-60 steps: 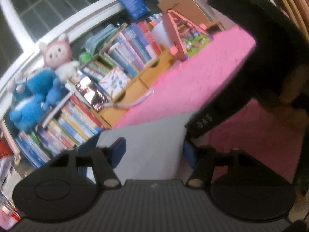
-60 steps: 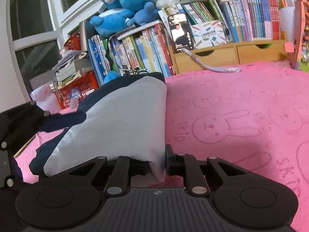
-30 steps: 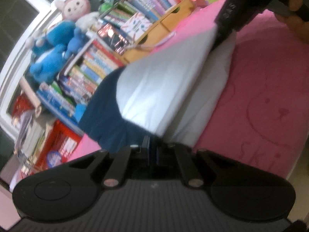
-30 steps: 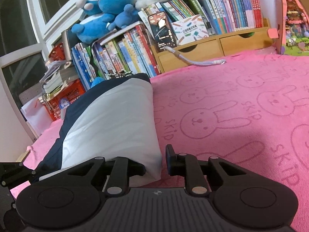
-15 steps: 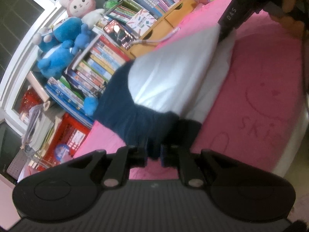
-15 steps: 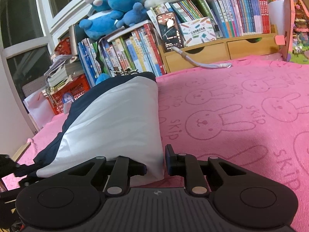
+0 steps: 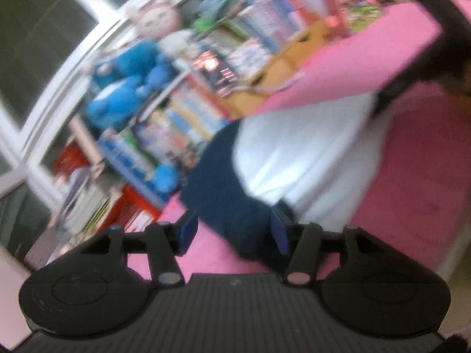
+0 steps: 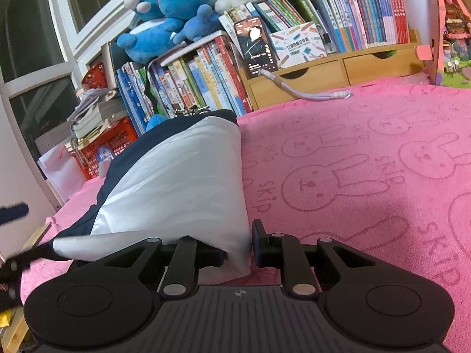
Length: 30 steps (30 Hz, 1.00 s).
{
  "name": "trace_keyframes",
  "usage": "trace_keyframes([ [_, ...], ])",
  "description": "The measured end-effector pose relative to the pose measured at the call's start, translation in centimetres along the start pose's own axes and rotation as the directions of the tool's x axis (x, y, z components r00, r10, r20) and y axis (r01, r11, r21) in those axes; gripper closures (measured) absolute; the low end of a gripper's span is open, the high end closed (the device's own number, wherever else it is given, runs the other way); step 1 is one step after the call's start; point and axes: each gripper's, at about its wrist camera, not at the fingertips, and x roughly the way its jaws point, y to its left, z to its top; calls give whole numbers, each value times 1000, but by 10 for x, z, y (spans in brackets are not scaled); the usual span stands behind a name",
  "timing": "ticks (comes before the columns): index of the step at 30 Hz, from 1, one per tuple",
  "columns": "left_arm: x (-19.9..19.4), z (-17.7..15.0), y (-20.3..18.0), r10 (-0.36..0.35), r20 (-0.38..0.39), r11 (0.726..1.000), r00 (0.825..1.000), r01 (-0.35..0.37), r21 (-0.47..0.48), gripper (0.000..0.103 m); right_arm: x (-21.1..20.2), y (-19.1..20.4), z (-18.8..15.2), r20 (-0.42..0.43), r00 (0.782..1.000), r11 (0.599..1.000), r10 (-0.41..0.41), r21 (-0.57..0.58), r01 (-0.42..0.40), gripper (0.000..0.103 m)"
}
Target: Fold clothes
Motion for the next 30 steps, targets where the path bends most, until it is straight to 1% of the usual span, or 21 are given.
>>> trace_keyframes([
  [2, 3, -8, 8, 46, -42, 999, 998, -46, 0, 49, 0, 0, 0, 0, 1000, 1000, 3, -2, -3, 83],
  [4, 3, -13, 13, 105, -70, 994, 992, -103, 24, 49, 0, -1, 0, -2, 1000, 1000, 4, 2, -4, 83],
  [6, 3, -16, 21, 147, -95, 989, 984, -147, 6, 49, 1, -2, 0, -3, 1000, 1000, 7, 8, -7, 83],
  [7, 1, -17, 25, 151, -102, 988, 983, -154, -16, 49, 1, -2, 0, -3, 1000, 1000, 7, 9, -7, 83],
  [9, -4, -13, 28, 106, -81, 992, 991, -111, -59, 48, 0, -2, 0, -2, 1000, 1000, 8, 7, -8, 83],
  [10, -7, -9, 26, 68, -52, 996, 996, -71, -59, 46, 0, -2, 0, -2, 1000, 1000, 8, 7, -8, 83],
  [12, -14, 1, 14, -17, 19, 1000, 1000, 17, -22, 34, 0, -3, 0, -3, 1000, 1000, 10, 8, -10, 83],
  [13, -16, 7, 5, -60, 52, 998, 997, 59, 17, 32, 1, -3, 0, -4, 1000, 1000, 10, 9, -10, 83],
  [15, -19, 18, -17, -153, 107, 984, 982, 142, 107, 32, 1, -4, 1, -5, 1000, 1000, 12, 9, -12, 83],
  [17, -19, 29, -38, -246, 152, 958, 957, 215, 192, 32, 1, -3, 1, -4, 1000, 1000, 10, 10, -10, 83],
  [19, -17, 38, -56, -309, 187, 931, 932, 256, 261, 32, 1, -2, 0, -3, 1000, 1000, 9, 11, -9, 83],
  [21, -9, 45, -70, -345, 205, 913, 916, 277, 301, 32, 1, -1, 0, -3, 1000, 1000, 10, 12, -10, 83],
  [22, -5, 48, -75, -358, 206, 906, 911, 285, 312, 32, 1, -2, 0, -3, 1000, 1000, 11, 12, -11, 83],
  [23, 0, 50, -80, -361, 202, 903, 910, 287, 321, 32, 1, -2, 0, -2, 1000, 1000, 12, 13, -12, 83],
  [25, 11, 53, -87, -363, 190, 896, 912, 286, 339, 34, 1, -2, 0, -2, 1000, 1000, 13, 12, -13, 83],
  [26, 17, 54, -91, -357, 185, 894, 915, 278, 353, 40, 1, -2, 0, -1, 1000, 1000, 13, 12, -13, 83],
  [27, 22, 54, -94, -344, 179, 892, 922, 261, 370, 44, 1, -2, 0, -1, 1000, 1000, 13, 12, -13, 83],
  [28, 27, 53, -97, -333, 175, 888, 927, 246, 387, 44, 1, -2, 0, -1, 1000, 1000, 13, 12, -13, 83],
  [30, 32, 51, -98, -322, 179, 883, 930, 226, 412, 46, 1, -2, 0, -1, 1000, 1000, 13, 11, -13, 83],
])
